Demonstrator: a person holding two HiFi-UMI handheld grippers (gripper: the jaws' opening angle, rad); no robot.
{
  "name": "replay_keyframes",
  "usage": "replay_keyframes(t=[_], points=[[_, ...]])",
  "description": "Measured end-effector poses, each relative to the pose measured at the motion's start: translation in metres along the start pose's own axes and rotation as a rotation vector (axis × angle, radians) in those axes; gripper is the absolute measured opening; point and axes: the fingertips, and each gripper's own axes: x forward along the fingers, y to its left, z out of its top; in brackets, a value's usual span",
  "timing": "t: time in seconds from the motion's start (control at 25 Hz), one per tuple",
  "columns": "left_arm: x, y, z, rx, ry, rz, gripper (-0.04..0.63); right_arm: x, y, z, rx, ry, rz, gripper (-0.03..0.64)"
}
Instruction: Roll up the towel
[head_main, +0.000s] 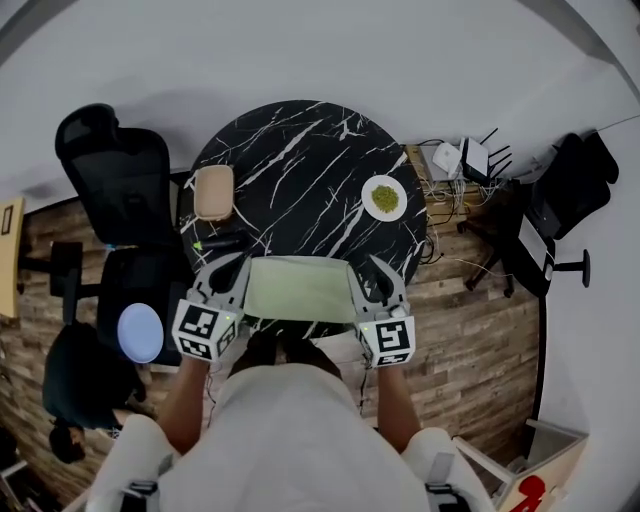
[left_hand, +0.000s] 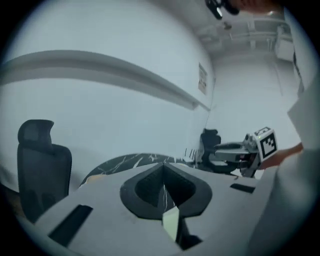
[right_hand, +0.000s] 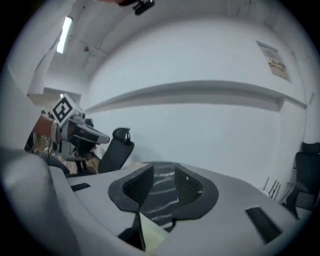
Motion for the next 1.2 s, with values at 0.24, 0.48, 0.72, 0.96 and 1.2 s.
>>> replay_keyframes(t=[0.24,0.48,0.72,0.96,1.2], points=[[-0.04,-0.017,0.107,0.104,-0.28,-0.066,0.003,-0.023,0.014,0.107,-0.02,-0.237,0.076,-0.007],[-0.048,-0.02,0.114,0.132,-0.268,-0.129,0.003,-0.033,0.021,0.143,-0.038,-0.271,0.051,-0.008],[-0.052,-0.024,0.095,0.146,-0.214,-0.179,0.004,-0.035,0.029,0.146,-0.047,-0.264,0.02,-0.008],[-0.055,-0.017,0.098,0.14,-0.223,-0.206,0.003,-0.044,0.037,0.141,-0.033,-0.265,-0.009,-0.008],[-0.056,-0.031,0.088,0.157,-0.201,-0.224,0.003,-0.055,0.04,0.138,-0.004,-0.253,-0.022,-0.008]])
